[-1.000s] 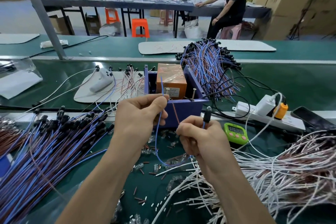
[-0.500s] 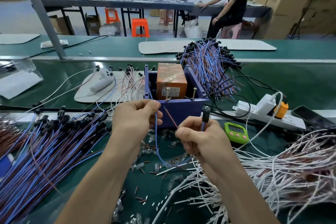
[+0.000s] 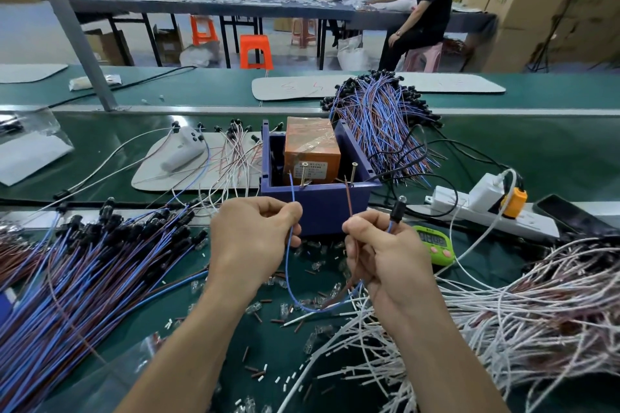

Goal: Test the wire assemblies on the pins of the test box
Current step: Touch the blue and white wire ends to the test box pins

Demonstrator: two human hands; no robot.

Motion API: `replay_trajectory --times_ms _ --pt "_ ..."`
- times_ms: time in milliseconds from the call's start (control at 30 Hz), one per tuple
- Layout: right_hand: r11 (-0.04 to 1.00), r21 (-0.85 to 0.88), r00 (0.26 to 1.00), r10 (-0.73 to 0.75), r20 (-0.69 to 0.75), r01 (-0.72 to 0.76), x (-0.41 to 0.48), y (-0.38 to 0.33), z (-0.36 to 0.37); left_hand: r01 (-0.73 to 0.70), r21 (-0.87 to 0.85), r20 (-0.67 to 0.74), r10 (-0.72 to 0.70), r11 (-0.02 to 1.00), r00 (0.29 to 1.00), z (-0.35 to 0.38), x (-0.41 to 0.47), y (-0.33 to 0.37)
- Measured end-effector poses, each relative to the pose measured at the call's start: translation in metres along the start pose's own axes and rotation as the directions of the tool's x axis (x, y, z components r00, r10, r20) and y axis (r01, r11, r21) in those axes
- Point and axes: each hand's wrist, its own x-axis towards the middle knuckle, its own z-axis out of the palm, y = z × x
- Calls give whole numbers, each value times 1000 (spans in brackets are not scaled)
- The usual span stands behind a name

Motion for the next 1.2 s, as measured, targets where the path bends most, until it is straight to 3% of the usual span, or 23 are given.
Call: replay_trajectory --times_ms 600,1200 --pt "1000 2 996 13 -84 -13 5 2 -4 -96 89 62 91 991 994 3 -2 1" --pt "1000 -15 962 -9 -272 5 22 3 -3 -118 97 84 110 988 990 2 -3 2"
